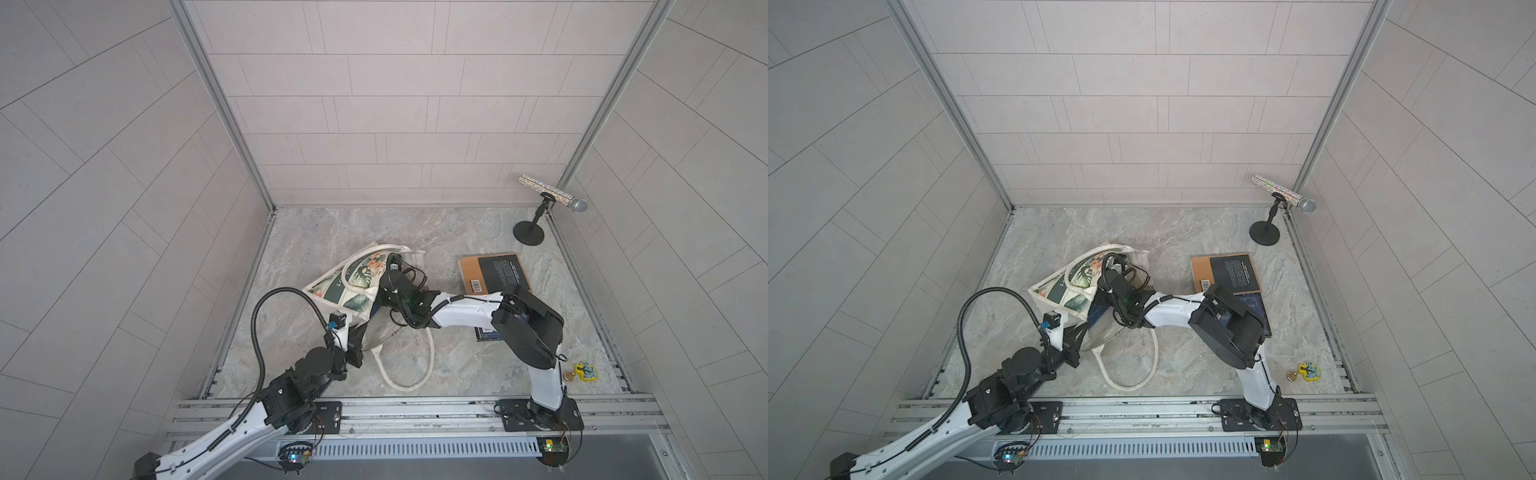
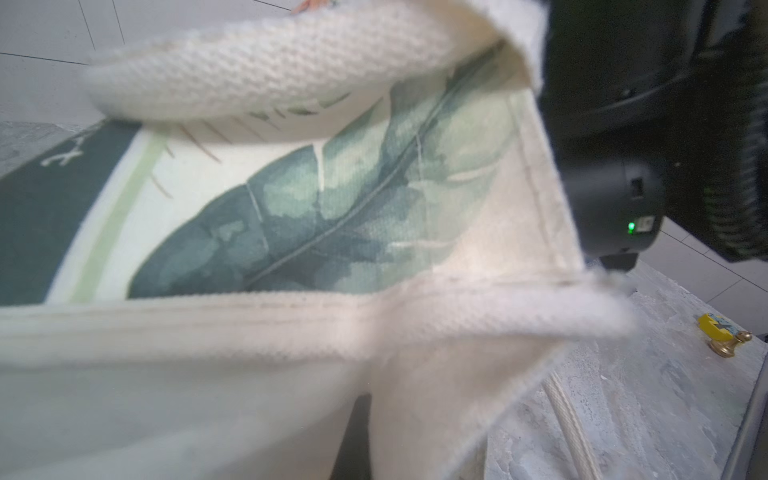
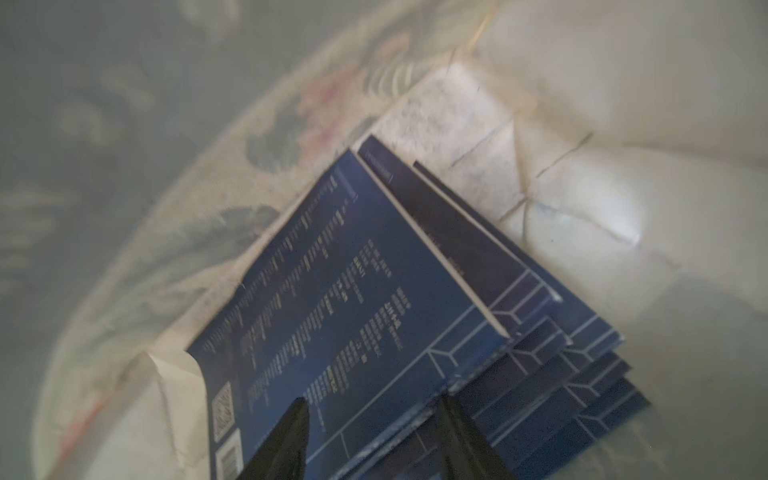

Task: Take out the books from the canvas bag
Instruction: Pick up the book from the canvas bag.

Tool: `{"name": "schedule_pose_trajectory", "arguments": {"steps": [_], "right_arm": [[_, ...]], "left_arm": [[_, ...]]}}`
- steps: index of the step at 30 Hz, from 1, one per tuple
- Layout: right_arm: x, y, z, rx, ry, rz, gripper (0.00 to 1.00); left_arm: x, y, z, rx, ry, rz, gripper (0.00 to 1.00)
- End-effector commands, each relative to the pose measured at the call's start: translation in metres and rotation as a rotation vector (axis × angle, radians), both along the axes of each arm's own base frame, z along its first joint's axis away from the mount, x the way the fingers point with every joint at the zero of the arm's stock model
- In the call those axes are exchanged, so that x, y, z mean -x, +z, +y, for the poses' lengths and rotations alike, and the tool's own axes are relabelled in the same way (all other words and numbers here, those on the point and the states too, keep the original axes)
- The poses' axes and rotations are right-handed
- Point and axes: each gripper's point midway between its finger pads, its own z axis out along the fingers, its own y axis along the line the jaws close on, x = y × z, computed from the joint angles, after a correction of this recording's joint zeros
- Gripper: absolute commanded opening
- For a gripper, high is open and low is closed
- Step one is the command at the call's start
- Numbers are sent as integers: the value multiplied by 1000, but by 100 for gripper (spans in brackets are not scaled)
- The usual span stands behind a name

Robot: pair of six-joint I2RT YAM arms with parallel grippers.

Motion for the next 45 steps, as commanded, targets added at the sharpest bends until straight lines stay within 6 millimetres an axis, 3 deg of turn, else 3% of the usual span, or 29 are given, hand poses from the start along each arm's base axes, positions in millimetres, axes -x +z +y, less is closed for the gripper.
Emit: {"name": "schedule_pose_trajectory", "arguments": {"steps": [1, 5, 15, 19, 22, 26, 30, 34, 42, 45], "right_arm": [[-9, 45, 14, -96, 45, -95, 53], [-11, 52, 17, -93, 60, -107, 53], [-18, 45, 17, -138, 45, -73, 50], [-16, 62, 37, -245, 140, -130, 49], [-23, 51, 35, -216, 104, -107, 49], [-29, 35, 30, -165, 69, -82, 32], [-29, 32, 7, -138, -1, -117, 18], [-34, 40, -31, -73, -93, -194, 0], [-41, 36, -106, 12, -205, -218, 0], [-37, 39, -119, 48, -210, -226, 0]], "left_arm": [[10, 10, -16, 41, -104, -24, 0], [11, 10, -17, 42, -112, -25, 0], [11, 12, -17, 45, -115, -31, 0], [13, 14, -16, 57, -121, -40, 0], [12, 14, -15, 69, -112, -50, 0], [11, 15, -15, 73, -106, -54, 0], [6, 13, -8, 70, -59, -47, 0], [-2, 9, 7, 56, 42, -37, 0], [-19, 9, 50, 52, 309, -42, 0], [-23, 7, 66, 79, 405, -48, 0]]}}
